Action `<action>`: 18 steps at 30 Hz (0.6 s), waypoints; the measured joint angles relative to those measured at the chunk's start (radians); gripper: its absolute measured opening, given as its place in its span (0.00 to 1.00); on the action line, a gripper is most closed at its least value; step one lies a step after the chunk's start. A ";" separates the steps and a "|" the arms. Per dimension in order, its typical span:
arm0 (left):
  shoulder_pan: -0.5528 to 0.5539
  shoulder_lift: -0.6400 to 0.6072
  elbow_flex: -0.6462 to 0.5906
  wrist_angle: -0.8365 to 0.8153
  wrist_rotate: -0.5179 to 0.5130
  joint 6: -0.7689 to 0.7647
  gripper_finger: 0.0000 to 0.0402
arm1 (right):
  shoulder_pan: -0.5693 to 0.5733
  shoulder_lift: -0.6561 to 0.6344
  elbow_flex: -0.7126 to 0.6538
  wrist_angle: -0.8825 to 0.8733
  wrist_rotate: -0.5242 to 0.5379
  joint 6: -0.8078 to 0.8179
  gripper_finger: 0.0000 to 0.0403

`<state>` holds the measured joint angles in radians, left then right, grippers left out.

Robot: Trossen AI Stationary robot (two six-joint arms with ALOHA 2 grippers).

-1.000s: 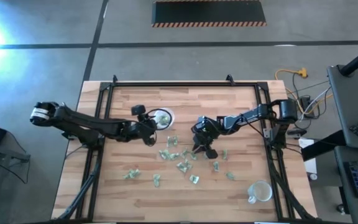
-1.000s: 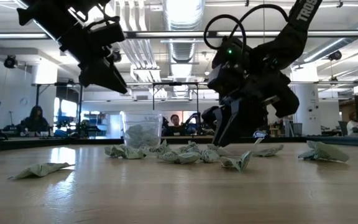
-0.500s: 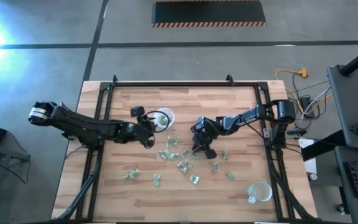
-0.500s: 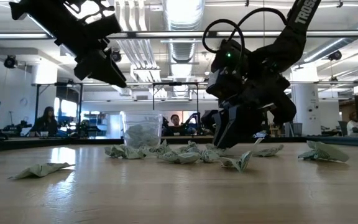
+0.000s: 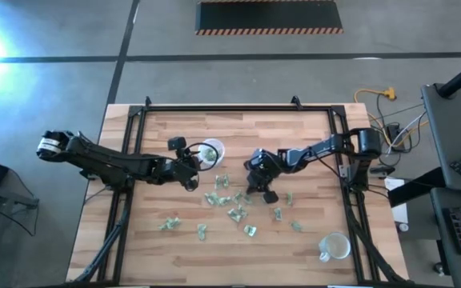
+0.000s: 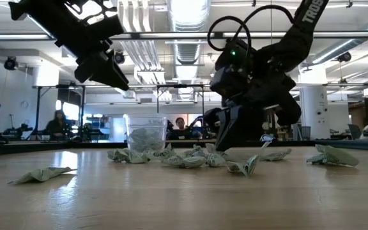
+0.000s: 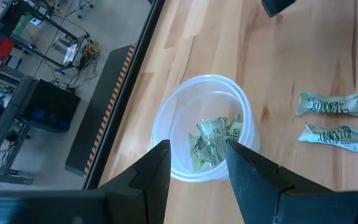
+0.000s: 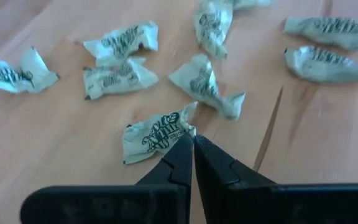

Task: Pick and place Stevia / Truvia into bins
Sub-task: Put the stevia packet into the transparent container

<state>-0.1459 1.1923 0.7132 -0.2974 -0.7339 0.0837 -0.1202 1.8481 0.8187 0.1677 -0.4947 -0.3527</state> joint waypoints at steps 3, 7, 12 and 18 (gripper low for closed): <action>0.000 0.000 0.000 -0.001 0.000 0.000 0.35 | 0.000 -0.026 0.004 -0.006 0.000 -0.014 0.02; 0.000 0.000 0.000 -0.007 0.000 0.000 0.35 | 0.000 -0.073 0.004 -0.006 0.003 -0.029 0.02; 0.000 0.000 0.000 -0.014 0.000 0.000 0.35 | 0.000 -0.139 0.004 0.025 0.109 -0.076 0.02; 0.000 -0.004 0.000 -0.028 0.000 -0.011 0.35 | -0.008 -0.147 0.021 0.236 0.304 -0.137 0.02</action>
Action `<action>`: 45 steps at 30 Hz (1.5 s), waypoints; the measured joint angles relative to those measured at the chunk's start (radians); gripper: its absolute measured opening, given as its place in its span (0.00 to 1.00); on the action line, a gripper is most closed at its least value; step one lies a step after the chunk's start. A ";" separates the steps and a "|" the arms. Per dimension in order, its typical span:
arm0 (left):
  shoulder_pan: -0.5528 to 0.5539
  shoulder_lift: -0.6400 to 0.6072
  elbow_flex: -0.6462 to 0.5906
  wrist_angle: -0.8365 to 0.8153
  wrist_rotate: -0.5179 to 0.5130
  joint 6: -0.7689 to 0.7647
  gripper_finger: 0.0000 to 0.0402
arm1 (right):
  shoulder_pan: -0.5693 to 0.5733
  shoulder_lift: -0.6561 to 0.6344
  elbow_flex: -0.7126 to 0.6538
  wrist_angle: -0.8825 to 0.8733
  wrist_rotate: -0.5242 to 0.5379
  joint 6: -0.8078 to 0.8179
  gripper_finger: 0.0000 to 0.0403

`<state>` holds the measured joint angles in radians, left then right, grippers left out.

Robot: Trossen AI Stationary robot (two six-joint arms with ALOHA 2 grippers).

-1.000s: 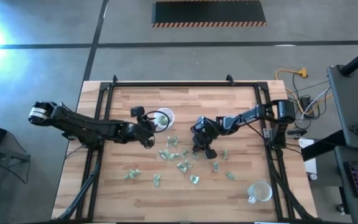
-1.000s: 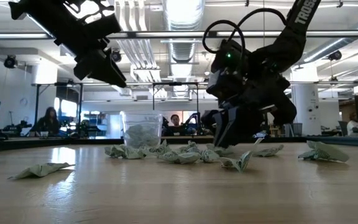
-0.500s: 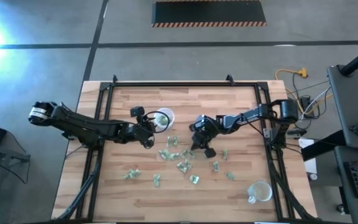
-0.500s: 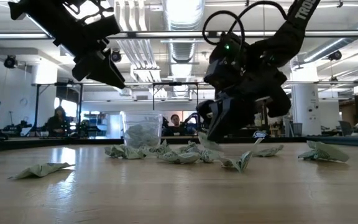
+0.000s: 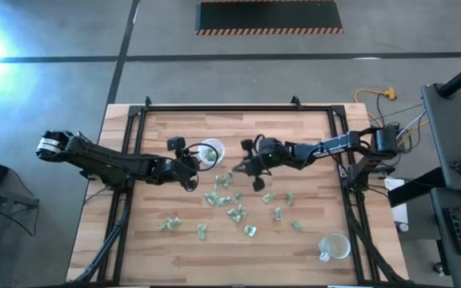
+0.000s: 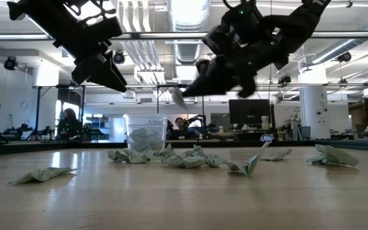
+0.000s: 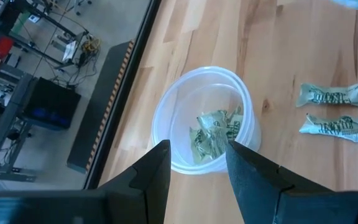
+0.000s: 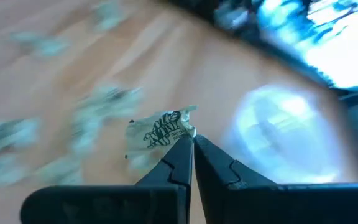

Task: Pick and place Stevia / Truvia into bins
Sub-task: Put the stevia packet into the transparent container

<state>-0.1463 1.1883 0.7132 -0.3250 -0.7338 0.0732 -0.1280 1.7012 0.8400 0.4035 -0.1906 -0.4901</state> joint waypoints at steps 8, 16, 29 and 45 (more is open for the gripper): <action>0.000 -0.011 0.002 -0.008 0.000 -0.015 0.35 | -0.057 0.029 0.096 0.062 0.116 -0.004 0.02; -0.004 -0.025 0.000 -0.033 0.000 -0.036 0.35 | -0.094 0.145 0.222 0.024 0.116 0.011 0.02; -0.013 -0.033 0.000 -0.084 0.000 -0.069 0.35 | -0.105 0.299 0.388 -0.120 0.221 0.022 0.02; -0.014 -0.033 0.000 -0.085 0.119 -0.123 0.35 | -0.098 0.206 0.380 -0.319 0.213 -0.009 0.29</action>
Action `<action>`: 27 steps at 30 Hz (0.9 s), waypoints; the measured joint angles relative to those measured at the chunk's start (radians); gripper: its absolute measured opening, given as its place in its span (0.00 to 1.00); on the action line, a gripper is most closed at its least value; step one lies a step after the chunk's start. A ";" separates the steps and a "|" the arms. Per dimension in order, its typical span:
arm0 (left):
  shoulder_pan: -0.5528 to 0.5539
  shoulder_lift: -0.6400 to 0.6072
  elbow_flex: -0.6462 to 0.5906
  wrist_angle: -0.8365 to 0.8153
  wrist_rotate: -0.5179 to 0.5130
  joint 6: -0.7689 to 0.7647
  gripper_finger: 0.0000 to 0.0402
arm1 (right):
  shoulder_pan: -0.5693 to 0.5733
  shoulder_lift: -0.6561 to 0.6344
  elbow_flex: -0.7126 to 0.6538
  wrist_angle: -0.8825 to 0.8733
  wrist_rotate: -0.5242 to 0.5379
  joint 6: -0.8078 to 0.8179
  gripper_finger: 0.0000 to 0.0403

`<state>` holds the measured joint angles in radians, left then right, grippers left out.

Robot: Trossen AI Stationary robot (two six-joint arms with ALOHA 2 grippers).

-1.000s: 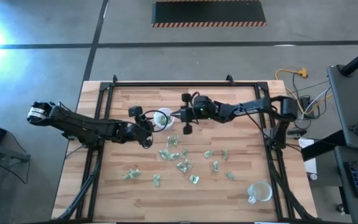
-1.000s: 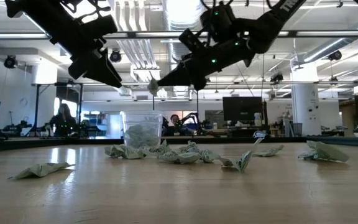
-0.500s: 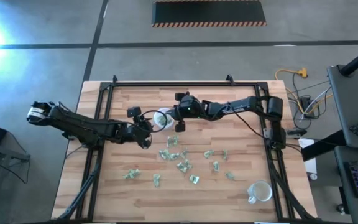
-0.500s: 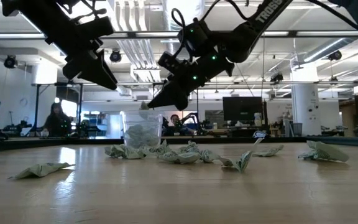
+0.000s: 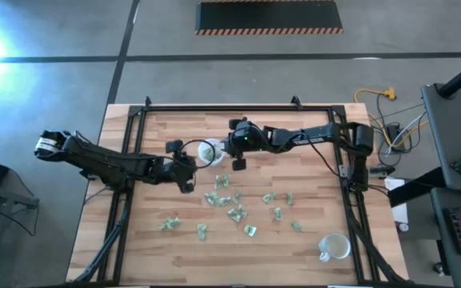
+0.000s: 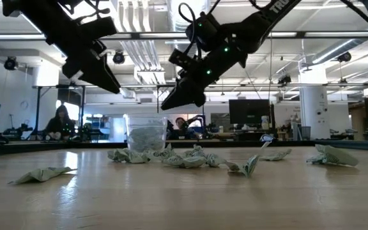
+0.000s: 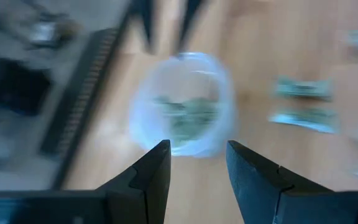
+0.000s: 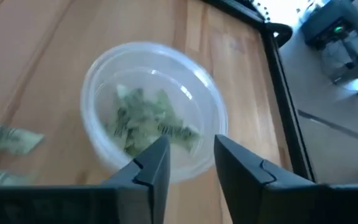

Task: Pick and place Stevia / Truvia into bins
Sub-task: Put the stevia packet into the transparent container

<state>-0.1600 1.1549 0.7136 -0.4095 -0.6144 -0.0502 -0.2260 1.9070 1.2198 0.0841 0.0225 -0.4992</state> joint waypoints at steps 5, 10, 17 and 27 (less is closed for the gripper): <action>-0.005 0.003 0.000 -0.004 0.305 -0.047 0.35 | 0.020 -0.078 -0.002 -0.202 -0.030 -0.010 0.32; -0.044 0.003 0.009 -0.131 0.431 -0.221 0.35 | 0.021 -0.161 -0.031 -0.359 -0.197 0.008 0.30; -0.128 0.004 0.012 -0.340 0.450 -0.511 0.35 | 0.025 -0.283 -0.168 -0.424 -0.365 0.058 0.27; -0.254 0.041 0.011 -0.313 0.564 -0.699 0.35 | 0.023 -0.456 -0.396 -0.383 -0.371 0.139 0.22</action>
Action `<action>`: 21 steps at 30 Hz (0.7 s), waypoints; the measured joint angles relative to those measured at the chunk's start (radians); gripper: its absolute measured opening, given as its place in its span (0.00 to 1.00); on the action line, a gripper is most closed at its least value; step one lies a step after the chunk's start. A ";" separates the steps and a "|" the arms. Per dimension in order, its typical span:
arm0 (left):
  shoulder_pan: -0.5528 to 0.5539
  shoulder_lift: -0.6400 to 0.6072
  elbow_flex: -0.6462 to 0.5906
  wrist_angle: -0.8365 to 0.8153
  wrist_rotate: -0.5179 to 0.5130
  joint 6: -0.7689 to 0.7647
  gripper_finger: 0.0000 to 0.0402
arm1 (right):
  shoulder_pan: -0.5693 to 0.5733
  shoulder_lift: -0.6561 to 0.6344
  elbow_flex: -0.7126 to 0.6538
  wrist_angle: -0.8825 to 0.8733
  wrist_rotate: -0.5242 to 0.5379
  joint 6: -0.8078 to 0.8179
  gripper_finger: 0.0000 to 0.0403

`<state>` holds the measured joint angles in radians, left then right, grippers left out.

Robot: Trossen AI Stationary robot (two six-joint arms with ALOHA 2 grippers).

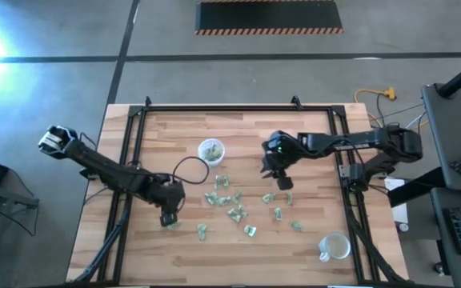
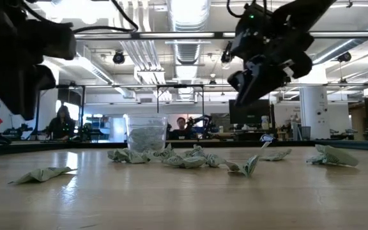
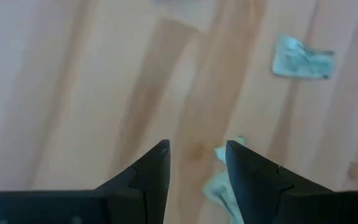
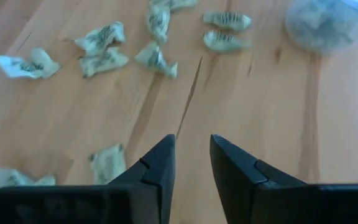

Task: Pick and place Stevia / Truvia into bins
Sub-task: Put the stevia packet into the transparent container

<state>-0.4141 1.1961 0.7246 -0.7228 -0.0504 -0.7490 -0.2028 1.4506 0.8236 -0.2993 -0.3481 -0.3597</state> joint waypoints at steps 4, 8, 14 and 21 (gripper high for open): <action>-0.050 0.061 0.000 0.085 0.046 -0.006 0.35 | 0.000 -0.069 -0.052 0.021 -0.001 0.028 0.21; -0.089 0.137 0.013 0.147 0.084 -0.007 0.35 | 0.002 -0.123 -0.080 0.044 0.000 0.046 0.19; -0.103 0.222 0.028 0.148 0.087 -0.031 0.35 | 0.011 -0.176 -0.105 0.083 0.000 0.046 0.19; -0.104 0.307 0.031 0.151 0.105 -0.030 0.35 | 0.016 -0.177 -0.112 0.100 0.000 0.046 0.20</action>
<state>-0.5182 1.5027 0.7560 -0.5722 0.0541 -0.7795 -0.1871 1.2735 0.7120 -0.1997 -0.3485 -0.3134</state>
